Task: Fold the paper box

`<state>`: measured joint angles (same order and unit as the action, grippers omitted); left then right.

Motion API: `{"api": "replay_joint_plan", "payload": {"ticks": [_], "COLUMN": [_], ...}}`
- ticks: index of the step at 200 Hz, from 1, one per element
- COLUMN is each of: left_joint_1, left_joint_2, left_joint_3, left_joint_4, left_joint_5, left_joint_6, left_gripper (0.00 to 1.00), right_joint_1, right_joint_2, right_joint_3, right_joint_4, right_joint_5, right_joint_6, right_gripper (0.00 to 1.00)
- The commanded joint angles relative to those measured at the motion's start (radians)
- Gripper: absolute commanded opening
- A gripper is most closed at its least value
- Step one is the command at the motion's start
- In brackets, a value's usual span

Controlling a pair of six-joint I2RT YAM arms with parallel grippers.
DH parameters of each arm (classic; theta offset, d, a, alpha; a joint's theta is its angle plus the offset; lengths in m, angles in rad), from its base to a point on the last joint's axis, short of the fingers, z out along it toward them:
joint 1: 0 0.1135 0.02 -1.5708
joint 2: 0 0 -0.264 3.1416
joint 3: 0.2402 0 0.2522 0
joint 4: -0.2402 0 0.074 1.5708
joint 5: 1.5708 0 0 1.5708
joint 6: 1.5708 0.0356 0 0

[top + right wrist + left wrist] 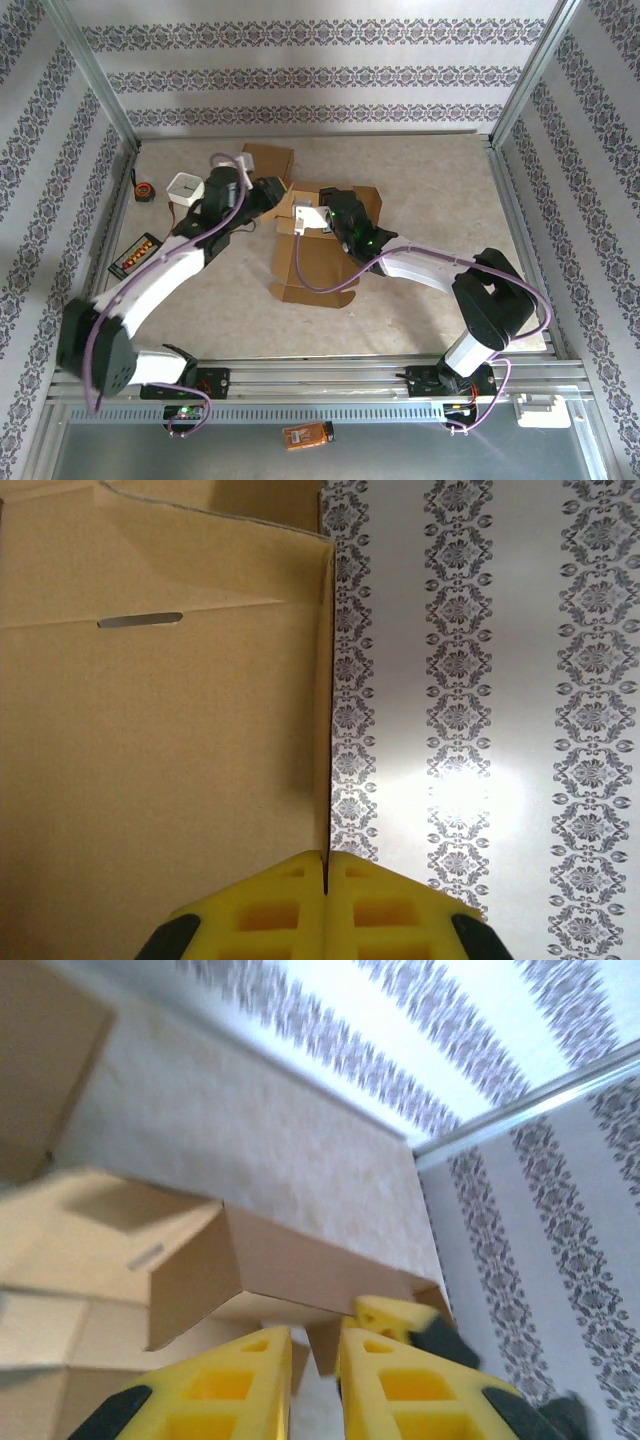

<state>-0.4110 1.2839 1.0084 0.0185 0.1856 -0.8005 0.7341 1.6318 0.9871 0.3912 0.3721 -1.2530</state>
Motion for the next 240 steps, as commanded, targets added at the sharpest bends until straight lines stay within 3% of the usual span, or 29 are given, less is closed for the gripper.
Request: {"api": "replay_joint_plan", "payload": {"ticks": [1,19,57,84,121,157,200,240], "left_joint_1": [0.0,0.015,0.032,0.032,0.032,0.032,-0.008,-0.073], "left_joint_2": [-0.053,-0.015,0.171,0.274,0.362,0.238,0.047,0.121], "left_joint_3": [0.01,0.084,0.231,0.225,0.17,0.065,-0.231,-0.289], "left_joint_4": [-0.169,-0.239,-0.313,-0.177,0.085,0.065,0.099,0.097], "left_joint_5": [-0.159,-0.149,0.007,0.139,0.318,0.188,-0.027,-0.062], "left_joint_6": [0.189,0.231,0.219,0.126,-0.048,-0.019,0.029,0.175], "left_gripper": [0.22,0.22,0.22,0.15,0.14,0.21,0.21,0.29], "right_joint_1": [-0.013,-0.011,-0.008,-0.006,-0.002,-0.017,-0.051,-0.062], "right_joint_2": [-0.016,-0.015,-0.027,-0.03,-0.025,-0.026,-0.051,-0.041], "right_joint_3": [-0.013,-0.011,-0.012,-0.008,-0.003,0.008,0.015,0.015], "right_joint_4": [-0.008,-0.01,-0.023,-0.033,-0.04,-0.082,-0.161,-0.172], "right_joint_5": [-0.013,-0.018,-0.025,-0.028,-0.026,-0.009,-0.076,-0.073], "right_joint_6": [0.008,0.01,0.01,0.018,0.023,0.071,0.197,0.191], "right_gripper": [0.0,0.0,0.0,0.0,0.0,0.0,0.0,0.0]}}
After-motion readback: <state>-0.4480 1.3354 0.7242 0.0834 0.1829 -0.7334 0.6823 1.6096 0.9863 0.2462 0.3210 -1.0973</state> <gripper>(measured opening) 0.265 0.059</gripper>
